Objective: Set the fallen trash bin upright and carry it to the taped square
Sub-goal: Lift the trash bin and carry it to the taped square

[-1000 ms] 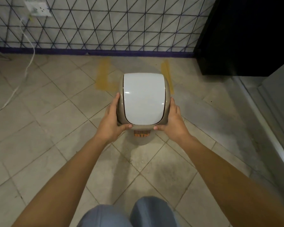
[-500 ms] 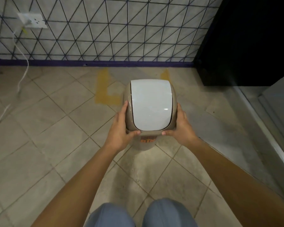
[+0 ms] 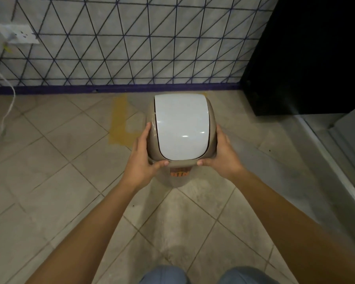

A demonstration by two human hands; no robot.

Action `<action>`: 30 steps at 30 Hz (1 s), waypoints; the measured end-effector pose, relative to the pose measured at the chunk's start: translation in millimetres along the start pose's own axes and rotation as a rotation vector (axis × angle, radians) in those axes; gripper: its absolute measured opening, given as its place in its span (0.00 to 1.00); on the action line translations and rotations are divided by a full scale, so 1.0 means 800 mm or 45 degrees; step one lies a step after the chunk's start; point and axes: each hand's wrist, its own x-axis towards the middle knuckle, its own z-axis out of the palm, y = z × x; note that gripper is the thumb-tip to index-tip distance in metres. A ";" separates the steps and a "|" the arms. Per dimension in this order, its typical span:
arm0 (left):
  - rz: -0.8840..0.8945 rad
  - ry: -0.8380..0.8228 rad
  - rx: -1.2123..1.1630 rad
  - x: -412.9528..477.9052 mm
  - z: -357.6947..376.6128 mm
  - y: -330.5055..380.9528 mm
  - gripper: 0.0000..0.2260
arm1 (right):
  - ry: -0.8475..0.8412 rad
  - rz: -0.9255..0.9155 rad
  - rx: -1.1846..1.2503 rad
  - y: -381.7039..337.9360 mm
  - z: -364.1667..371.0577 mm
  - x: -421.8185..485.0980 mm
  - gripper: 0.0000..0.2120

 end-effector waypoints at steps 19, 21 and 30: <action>-0.333 0.038 -0.192 0.083 -0.017 0.015 0.53 | -0.055 0.141 0.170 -0.017 0.000 0.084 0.55; -0.324 0.037 -0.174 0.094 -0.021 0.010 0.52 | -0.062 0.135 0.171 -0.020 0.002 0.095 0.55; -0.326 0.027 -0.004 0.135 -0.041 -0.015 0.48 | -0.061 0.180 0.137 -0.036 0.009 0.136 0.57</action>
